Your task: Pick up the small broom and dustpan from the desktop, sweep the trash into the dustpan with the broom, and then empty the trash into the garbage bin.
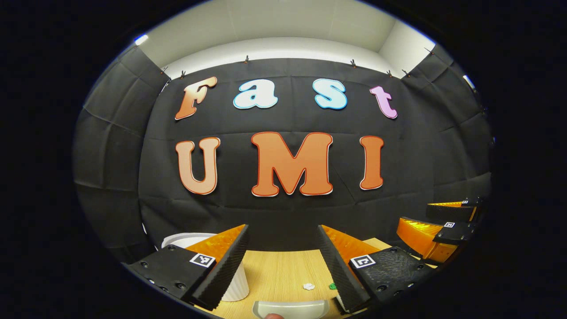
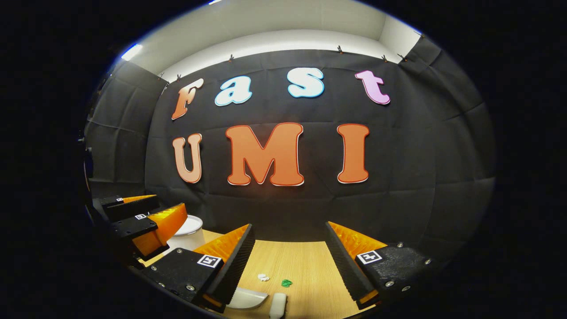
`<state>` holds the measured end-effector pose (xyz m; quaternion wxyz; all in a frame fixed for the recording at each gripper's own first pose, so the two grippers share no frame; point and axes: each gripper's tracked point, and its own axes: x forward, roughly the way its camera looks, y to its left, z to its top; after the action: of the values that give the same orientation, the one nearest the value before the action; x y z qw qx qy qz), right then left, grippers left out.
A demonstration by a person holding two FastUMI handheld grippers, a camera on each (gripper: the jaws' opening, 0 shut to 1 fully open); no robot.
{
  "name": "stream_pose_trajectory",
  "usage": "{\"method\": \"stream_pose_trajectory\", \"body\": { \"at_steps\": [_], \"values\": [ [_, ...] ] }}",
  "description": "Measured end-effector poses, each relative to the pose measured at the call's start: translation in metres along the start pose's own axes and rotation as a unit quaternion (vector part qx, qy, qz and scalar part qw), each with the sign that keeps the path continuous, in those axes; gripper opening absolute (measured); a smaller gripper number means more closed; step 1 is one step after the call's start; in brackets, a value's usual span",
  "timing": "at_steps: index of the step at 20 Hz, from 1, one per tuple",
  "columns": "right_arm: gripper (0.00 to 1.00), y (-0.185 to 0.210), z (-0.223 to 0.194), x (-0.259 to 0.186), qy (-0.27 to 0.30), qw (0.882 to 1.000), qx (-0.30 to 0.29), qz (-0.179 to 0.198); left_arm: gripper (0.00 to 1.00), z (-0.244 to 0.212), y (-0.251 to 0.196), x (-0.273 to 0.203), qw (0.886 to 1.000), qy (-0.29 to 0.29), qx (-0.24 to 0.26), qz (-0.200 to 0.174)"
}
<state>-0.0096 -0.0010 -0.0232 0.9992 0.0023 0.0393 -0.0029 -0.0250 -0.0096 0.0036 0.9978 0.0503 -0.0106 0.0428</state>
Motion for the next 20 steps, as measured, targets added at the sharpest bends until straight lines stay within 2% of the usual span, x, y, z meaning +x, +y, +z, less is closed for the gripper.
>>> {"method": "stream_pose_trajectory", "body": {
  "at_steps": [10, 20],
  "values": [
    [0.95, -0.009, -0.011, 0.001, 0.022, 0.999, 0.003, -0.031, 0.95, -0.010, -0.005, 0.001, 1.000, 0.011, 0.008, -0.006],
    [0.95, -0.003, -0.016, -0.001, 0.028, 0.999, -0.003, -0.021, 0.94, -0.016, 0.004, -0.002, 1.000, 0.012, -0.002, 0.002]
  ]
}}
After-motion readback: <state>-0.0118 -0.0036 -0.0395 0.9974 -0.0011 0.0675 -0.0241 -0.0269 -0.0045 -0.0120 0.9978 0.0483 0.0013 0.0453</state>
